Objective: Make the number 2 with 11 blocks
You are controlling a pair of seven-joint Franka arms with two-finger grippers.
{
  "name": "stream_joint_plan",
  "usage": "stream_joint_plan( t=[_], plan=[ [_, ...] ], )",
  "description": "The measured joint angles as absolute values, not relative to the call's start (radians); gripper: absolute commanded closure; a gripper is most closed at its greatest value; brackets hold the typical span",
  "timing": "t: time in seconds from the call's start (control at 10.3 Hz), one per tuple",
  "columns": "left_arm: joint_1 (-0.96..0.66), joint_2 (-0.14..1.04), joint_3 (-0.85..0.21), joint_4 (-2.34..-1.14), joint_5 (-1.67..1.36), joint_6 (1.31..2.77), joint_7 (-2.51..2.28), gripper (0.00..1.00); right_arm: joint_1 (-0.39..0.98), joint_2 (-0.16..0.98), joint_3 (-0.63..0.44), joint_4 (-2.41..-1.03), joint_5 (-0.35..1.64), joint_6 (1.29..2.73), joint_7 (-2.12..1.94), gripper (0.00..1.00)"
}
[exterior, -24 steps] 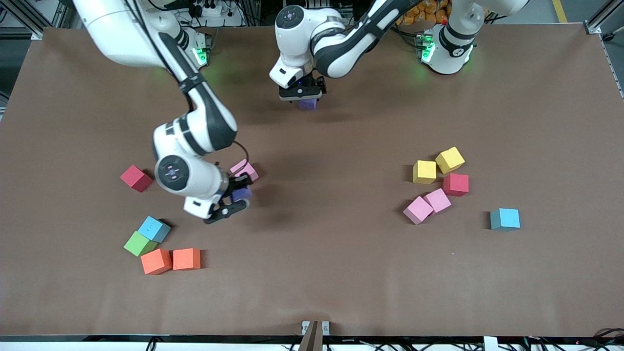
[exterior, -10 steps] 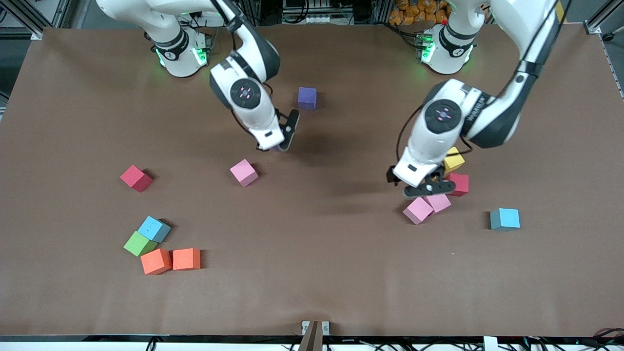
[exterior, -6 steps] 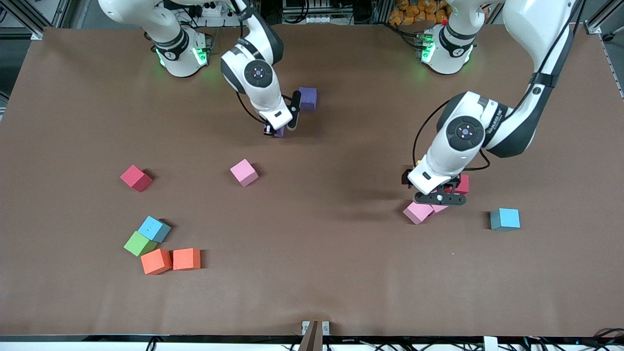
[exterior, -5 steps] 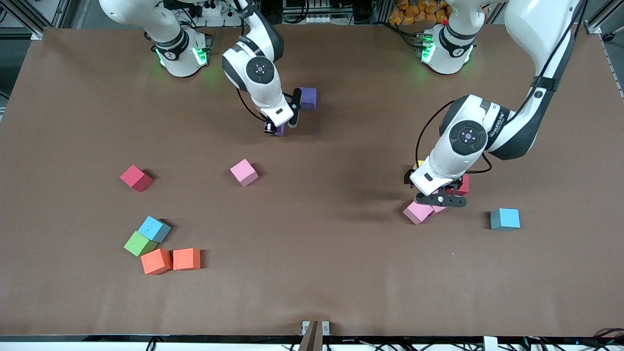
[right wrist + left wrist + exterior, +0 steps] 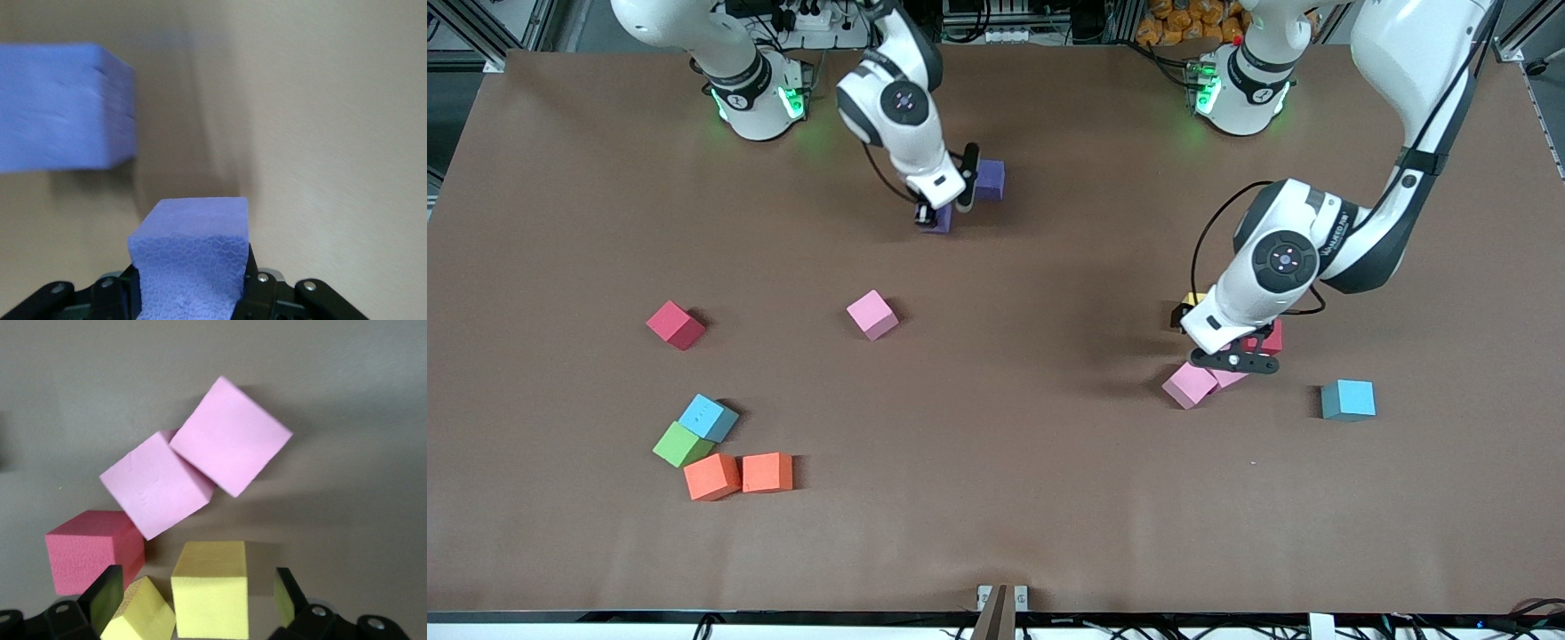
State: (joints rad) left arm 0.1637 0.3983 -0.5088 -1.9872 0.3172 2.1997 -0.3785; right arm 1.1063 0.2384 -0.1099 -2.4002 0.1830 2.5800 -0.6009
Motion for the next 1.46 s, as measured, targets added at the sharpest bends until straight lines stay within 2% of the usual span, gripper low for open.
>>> stream_joint_plan(
  t=[0.49,1.46],
  plan=[
    [0.196,0.393,-0.517,-2.053,0.316,2.262,-0.378,0.0,1.18,0.237,-0.112,-2.454,0.193,2.659,-0.529,0.84],
    [0.198,0.396,-0.539,-2.122,0.289,2.301,-0.379,0.0,1.237,0.237,-0.112,-2.46,0.195,2.664,-0.437,0.84]
  ],
)
